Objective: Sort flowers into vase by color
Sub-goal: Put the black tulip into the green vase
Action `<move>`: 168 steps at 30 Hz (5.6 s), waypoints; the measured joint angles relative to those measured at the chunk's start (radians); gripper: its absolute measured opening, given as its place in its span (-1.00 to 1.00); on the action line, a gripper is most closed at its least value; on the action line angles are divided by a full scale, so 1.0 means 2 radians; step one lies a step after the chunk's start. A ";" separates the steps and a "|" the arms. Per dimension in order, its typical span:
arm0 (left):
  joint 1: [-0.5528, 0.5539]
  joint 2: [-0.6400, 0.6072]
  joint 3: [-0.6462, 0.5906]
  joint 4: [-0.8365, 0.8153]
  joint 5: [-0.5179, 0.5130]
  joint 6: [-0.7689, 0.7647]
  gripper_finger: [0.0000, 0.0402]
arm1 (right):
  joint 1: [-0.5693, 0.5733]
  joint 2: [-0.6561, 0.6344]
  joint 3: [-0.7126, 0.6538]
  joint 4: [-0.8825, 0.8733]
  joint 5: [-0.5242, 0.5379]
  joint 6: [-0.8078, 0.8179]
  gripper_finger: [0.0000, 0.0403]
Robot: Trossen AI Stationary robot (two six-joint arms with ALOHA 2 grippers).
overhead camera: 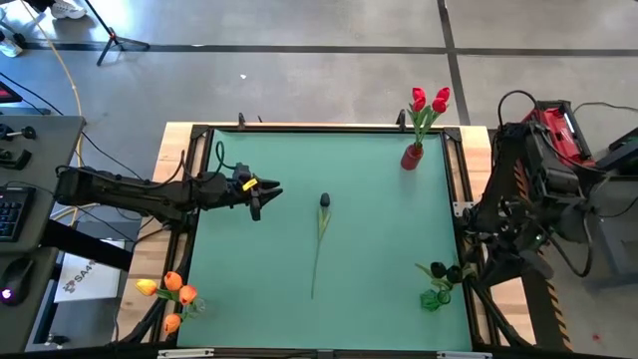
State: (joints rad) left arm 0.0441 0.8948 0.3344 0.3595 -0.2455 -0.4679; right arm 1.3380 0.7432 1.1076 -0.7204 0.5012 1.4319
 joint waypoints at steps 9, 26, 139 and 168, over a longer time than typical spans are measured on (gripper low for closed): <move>-0.001 0.000 0.000 0.003 0.015 -0.010 -0.37 | -0.005 -0.033 0.000 0.175 0.115 -0.217 -0.64; 0.049 0.000 0.000 -0.058 0.067 -0.055 -0.37 | -0.145 -0.027 0.000 0.191 0.371 -0.349 -0.64; 0.072 -0.088 0.000 -0.131 0.097 -0.097 -0.37 | -0.592 -0.011 0.038 -0.061 -0.068 -0.488 -1.00; 0.020 -0.054 0.000 -0.020 0.033 0.032 -0.37 | -0.431 -0.063 0.037 0.184 -0.258 -0.638 -1.00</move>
State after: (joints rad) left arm 0.0845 0.7872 0.3344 0.3191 -0.1787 -0.4030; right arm 0.4751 0.6176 1.1820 -0.3524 -0.0145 0.1551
